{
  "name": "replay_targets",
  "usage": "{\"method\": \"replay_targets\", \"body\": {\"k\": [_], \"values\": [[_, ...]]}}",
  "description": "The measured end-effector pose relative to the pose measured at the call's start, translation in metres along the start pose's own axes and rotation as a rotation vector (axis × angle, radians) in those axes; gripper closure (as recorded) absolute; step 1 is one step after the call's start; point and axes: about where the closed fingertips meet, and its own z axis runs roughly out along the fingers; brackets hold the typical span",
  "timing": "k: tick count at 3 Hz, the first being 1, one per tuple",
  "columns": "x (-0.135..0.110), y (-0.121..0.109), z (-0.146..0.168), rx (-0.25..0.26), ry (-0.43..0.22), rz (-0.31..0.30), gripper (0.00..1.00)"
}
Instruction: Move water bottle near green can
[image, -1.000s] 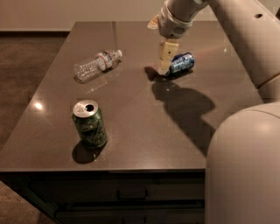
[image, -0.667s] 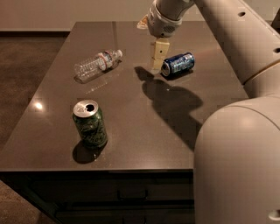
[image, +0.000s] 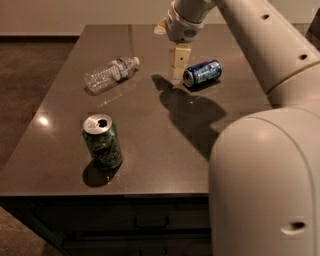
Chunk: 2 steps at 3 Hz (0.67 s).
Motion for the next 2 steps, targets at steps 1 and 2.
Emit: {"method": "replay_targets", "body": {"k": [1, 2], "values": [[-0.009, -0.016, 0.024, -0.039, 0.019, -0.046, 0.00], [-0.022, -0.029, 0.048, -0.070, 0.030, -0.094, 0.00]]}}
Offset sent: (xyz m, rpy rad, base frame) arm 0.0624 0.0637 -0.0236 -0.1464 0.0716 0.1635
